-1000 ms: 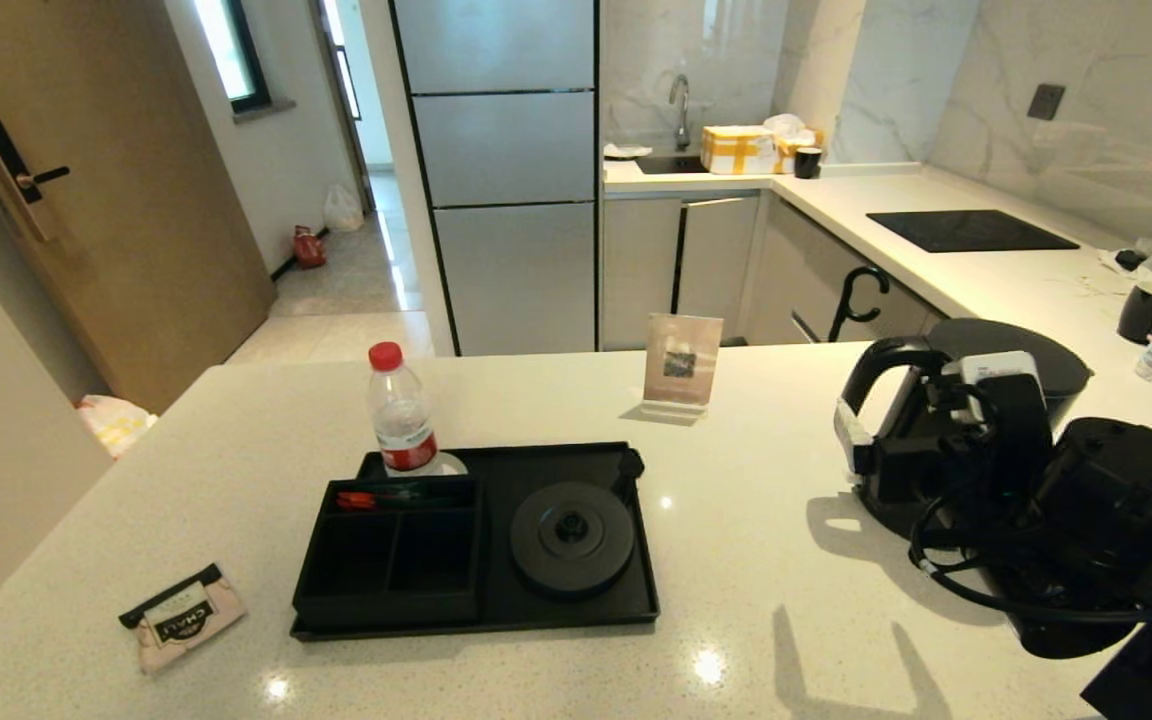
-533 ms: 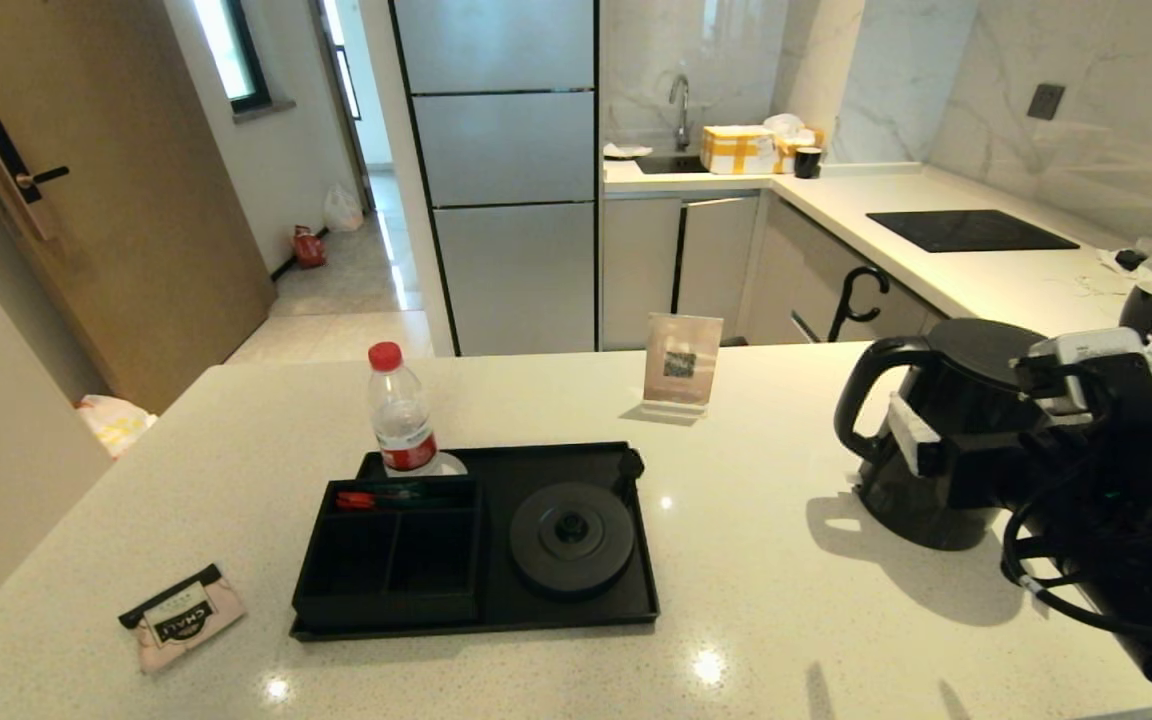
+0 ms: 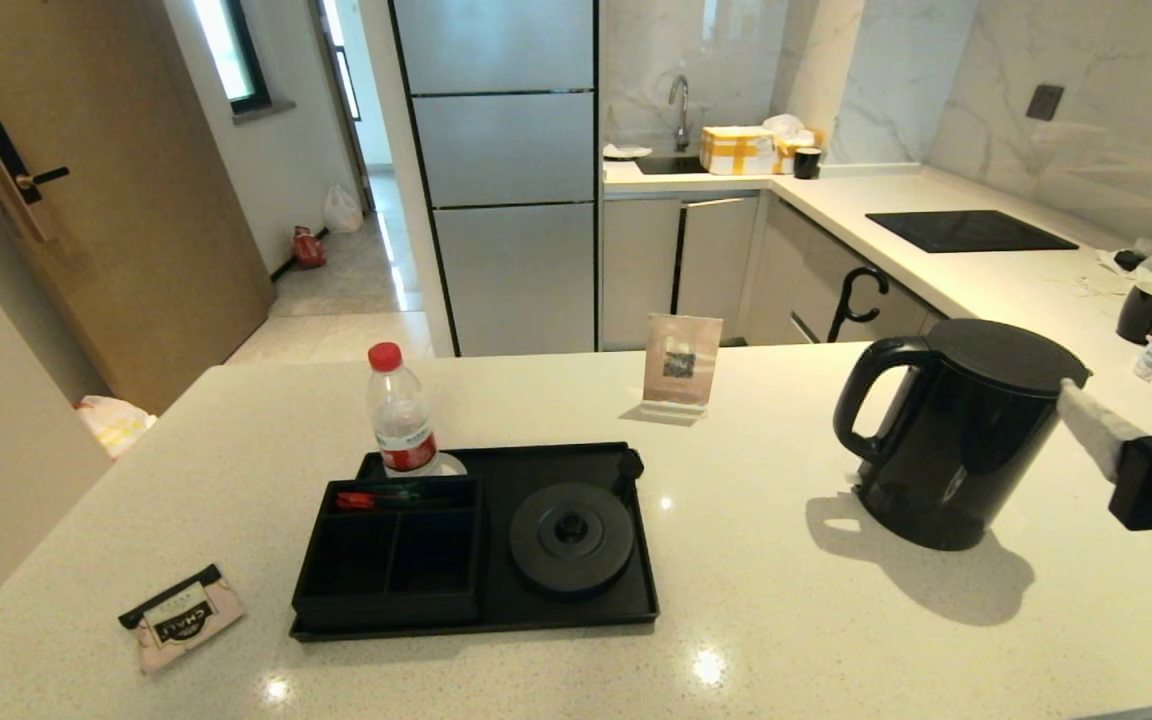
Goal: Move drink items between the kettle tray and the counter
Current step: Return the kettle to its original position
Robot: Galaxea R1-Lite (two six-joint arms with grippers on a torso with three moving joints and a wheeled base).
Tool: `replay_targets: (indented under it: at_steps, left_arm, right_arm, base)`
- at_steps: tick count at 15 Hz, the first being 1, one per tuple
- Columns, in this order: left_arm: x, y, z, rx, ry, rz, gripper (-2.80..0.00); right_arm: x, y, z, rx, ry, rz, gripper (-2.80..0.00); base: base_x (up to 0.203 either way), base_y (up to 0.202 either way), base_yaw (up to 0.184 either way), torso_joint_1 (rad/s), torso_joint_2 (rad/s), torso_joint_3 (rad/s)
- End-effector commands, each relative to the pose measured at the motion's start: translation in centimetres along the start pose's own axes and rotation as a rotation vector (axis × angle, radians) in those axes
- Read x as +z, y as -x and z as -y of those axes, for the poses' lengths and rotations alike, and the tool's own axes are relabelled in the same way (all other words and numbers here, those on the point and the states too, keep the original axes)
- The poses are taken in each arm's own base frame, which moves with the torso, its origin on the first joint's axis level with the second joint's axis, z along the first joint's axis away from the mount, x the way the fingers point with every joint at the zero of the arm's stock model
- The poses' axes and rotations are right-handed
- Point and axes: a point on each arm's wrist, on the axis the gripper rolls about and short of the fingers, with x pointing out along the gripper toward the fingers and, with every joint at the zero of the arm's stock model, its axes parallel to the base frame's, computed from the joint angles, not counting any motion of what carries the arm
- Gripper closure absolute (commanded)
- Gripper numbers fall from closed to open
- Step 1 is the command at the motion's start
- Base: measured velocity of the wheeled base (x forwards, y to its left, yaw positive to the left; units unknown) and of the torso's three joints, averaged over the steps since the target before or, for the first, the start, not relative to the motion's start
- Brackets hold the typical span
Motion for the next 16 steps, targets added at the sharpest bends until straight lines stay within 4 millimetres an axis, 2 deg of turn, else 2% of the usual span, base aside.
replay_targets:
  at_steps: [1, 4, 8, 10, 12, 13, 15, 16]
  left_arm:
    - [0.0, 0.0, 0.0, -0.001, 0.000, 0.001, 0.00]
    - [0.0, 0.0, 0.0, -0.001, 0.000, 0.001, 0.00]
    - [0.0, 0.0, 0.0, -0.001, 0.000, 0.001, 0.00]
    - [0.0, 0.0, 0.0, -0.001, 0.000, 0.001, 0.00]
    - [0.0, 0.0, 0.0, -0.001, 0.000, 0.001, 0.00]
    - [0.0, 0.0, 0.0, -0.001, 0.000, 0.001, 0.00]
    - [0.0, 0.0, 0.0, -0.001, 0.000, 0.001, 0.00]
    - [0.0, 0.0, 0.0, -0.001, 0.000, 0.001, 0.00]
  right_arm:
    - [0.9, 3.3, 3.0, -0.041, -0.040, 0.048, 0.00]
    - [0.9, 7.0, 6.3, -0.130, -0.024, 0.007, 0.00]
    - [1.1, 14.9, 10.4, -0.312, -0.031, -0.024, 0.00]
    - [0.1, 19.0, 10.9, -0.397, -0.030, -0.046, 0.00]
    - [-1.4, 22.1, 10.9, -0.437, -0.029, -0.063, 0.00]
    - [-2.0, 23.2, 10.9, -0.450, -0.033, -0.059, 0.00]
    - [-2.7, 23.8, 10.7, -0.453, -0.026, -0.078, 0.00]
    - [-3.8, 24.4, 10.5, -0.444, -0.030, -0.078, 0.00]
  base:
    - [0.000, 0.000, 0.000, 0.000, 0.00, 0.000]
    - [0.000, 0.000, 0.000, 0.000, 0.00, 0.000]
    - [0.000, 0.000, 0.000, 0.000, 0.00, 0.000]
    - [0.000, 0.000, 0.000, 0.000, 0.00, 0.000]
    - [0.000, 0.000, 0.000, 0.000, 0.00, 0.000]
    - [0.000, 0.000, 0.000, 0.000, 0.00, 0.000]
    - [0.000, 0.000, 0.000, 0.000, 0.00, 0.000]
    - [0.000, 0.000, 0.000, 0.000, 0.00, 0.000]
